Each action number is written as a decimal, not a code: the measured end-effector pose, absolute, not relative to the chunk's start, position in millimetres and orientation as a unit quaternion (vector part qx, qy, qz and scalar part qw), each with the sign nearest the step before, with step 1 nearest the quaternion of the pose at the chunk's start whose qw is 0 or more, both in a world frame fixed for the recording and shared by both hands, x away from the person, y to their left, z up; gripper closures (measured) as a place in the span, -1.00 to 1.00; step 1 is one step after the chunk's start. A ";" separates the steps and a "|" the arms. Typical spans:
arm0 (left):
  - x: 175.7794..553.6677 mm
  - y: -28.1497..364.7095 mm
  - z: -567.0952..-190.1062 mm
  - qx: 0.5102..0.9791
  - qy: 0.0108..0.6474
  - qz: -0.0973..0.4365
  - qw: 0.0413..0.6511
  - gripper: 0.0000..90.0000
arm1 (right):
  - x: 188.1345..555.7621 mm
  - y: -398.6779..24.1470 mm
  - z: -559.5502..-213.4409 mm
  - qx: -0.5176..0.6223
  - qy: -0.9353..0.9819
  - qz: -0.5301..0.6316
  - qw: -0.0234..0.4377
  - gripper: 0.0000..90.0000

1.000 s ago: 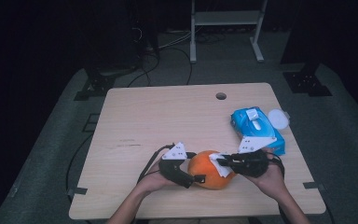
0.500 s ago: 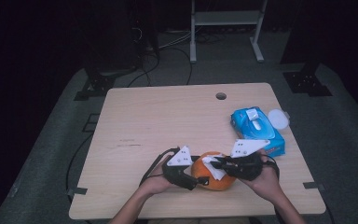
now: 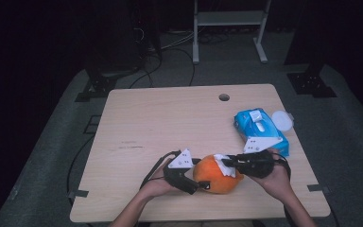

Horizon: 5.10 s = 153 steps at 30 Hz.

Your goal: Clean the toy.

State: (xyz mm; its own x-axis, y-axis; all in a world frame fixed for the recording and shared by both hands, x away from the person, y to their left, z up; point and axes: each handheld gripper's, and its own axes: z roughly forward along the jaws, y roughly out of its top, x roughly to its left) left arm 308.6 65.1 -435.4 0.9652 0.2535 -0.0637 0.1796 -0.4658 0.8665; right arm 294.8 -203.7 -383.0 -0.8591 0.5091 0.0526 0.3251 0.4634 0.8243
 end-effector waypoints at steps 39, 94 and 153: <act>309.7 65.7 -421.9 0.821 0.142 0.136 0.536 -0.30 | 289.5 -191.8 -370.6 0.241 0.839 0.474 0.119 0.82; 305.7 56.8 -430.5 0.842 0.159 0.073 0.511 -0.70 | 291.6 -194.3 -376.1 0.246 0.849 0.445 0.143 0.81; 315.9 74.5 -436.8 0.848 0.164 0.045 0.502 -0.36 | 294.0 -201.6 -385.7 0.257 0.850 0.446 0.110 0.82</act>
State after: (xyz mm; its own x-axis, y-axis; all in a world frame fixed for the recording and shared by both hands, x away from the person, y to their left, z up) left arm 315.9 74.5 -436.8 0.9421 0.3233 -0.0883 0.2328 -0.4416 0.8665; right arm 294.0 -201.6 -385.7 -0.8439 0.5347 0.0428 0.3393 0.4704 0.8146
